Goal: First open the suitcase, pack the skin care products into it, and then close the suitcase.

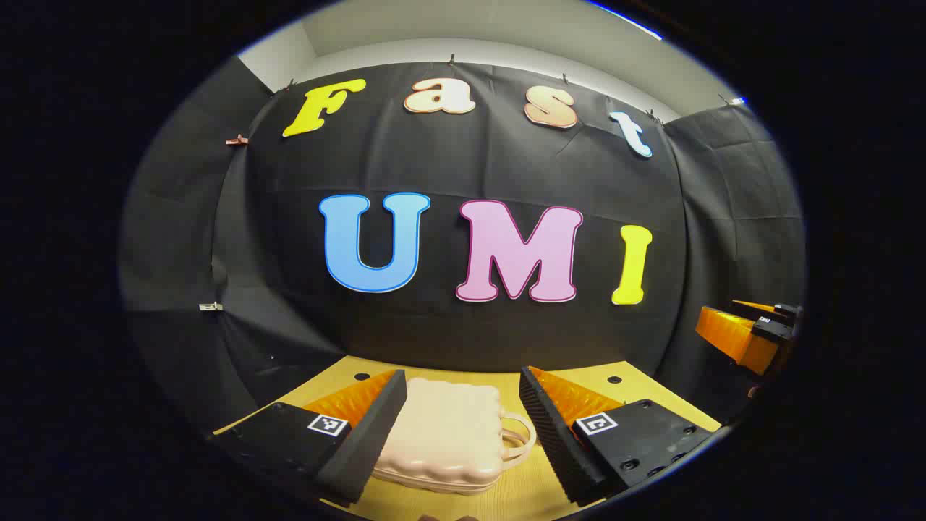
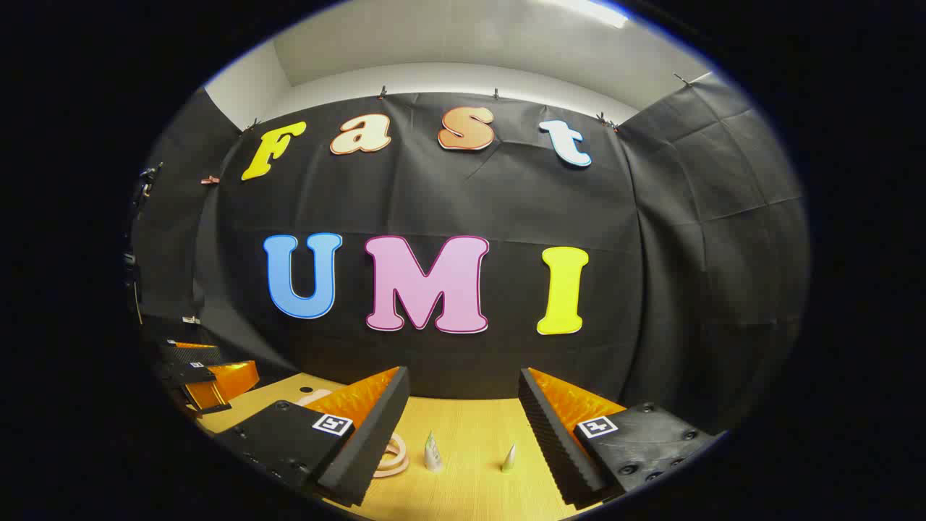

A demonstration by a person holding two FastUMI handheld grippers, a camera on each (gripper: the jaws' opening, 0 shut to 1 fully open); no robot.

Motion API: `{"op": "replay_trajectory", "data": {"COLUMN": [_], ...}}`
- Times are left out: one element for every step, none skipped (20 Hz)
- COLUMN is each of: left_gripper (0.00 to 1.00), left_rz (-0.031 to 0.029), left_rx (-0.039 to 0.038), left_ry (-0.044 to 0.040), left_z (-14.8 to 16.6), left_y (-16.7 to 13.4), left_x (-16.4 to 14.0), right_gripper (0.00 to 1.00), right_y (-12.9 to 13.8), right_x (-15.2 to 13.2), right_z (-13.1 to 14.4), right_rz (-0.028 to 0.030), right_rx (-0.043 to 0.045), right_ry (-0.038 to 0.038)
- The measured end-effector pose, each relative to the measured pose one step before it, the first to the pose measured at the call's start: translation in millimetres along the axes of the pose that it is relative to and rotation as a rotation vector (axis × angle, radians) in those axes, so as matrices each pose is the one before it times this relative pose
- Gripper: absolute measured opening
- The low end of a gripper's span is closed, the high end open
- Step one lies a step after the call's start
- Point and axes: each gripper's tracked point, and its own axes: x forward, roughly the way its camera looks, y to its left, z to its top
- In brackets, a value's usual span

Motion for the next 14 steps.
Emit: {"op": "replay_trajectory", "data": {"left_gripper": [0.99, 0.99, 0.99, 0.98, 0.98, 0.98, 0.98, 0.98, 0.99, 0.98, 0.98, 0.98, 0.98, 0.98], "left_rz": [0.00086, -0.00031, 0.00042, -0.00133, -0.00153, -0.0053, -0.00304, -0.00539, -0.00487, -0.00341, -0.00566, -0.00549, -0.0065, -0.00866], "left_rx": [-0.00266, -0.00063, 0.00155, 0.00219, 0.00178, -0.00044, -0.00233, -0.00288, -0.00038, 0.00199, 0.00127, -0.00106, -0.00284, -0.00374], "left_ry": [0.00001, -0.00338, -0.00227, 0.00044, 0.00375, 0.00563, 0.00415, 0.00374, 0.00163, 0.00356, 0.00892, 0.00756, 0.00805, 0.00566], "left_z": [0.21, 1.16, -0.46, -0.08, -0.86, -1.66, -1.17, -0.92, -1.5, -1.24, -2.77, -1.93, -2.76, -0.96], "left_y": [0.57, 0.46, -0.14, -0.43, -0.67, -1.75, -1.55, -1.45, -2.15, -1.05, -1.98, -1.55, -1.58, -2.42], "left_x": [1.37, 0.73, 0.37, 0.97, 0.58, -0.95, 0.48, -0.03, -0.2, 0.53, 1.12, 1.11, 0.73, 1.45], "right_gripper": [0.98, 0.96, 0.98, 0.96, 0.96, 0.96, 0.96, 0.96, 0.96, 0.96, 0.96, 0.96, 0.96, 0.96], "right_y": [-0.46, -1.38, -0.9, -0.23, -0.43, -0.56, -1.61, -3.22, -2.6, -3.56, -2.28, -1.81, -1.63, -2.19], "right_x": [0.65, 0.31, 1.09, -1.15, -0.49, 0.08, -0.29, -0.45, 0.06, 0.68, 0.26, -0.44, 0.35, -0.37], "right_z": [1.56, 1.53, 1.13, 0.68, 0.58, 0.88, 1.28, 2.04, 2.36, 1.13, -0.77, -1.3, -0.19, -1.46], "right_rz": [-0.00236, -0.00326, -0.00042, -0.00037, -0.00051, 0.00068, -0.00299, -0.00285, -0.00588, -0.00876, -0.00229, -0.00241, -0.00174, -0.00159], "right_rx": [-0.00125, -0.00162, 0.00085, 0.00038, -0.0008, -0.00173, -0.00172, 0.00024, -0.00187, -0.00109, 0.00222, 0.00202, -0.0015, -0.00453], "right_ry": [-0.00351, -0.00412, -0.00222, -0.00211, -0.00197, -0.00142, -0.00346, -0.00477, -0.00677, -0.00337, 0.00181, 0.00358, 0.00238, 0.00282]}}
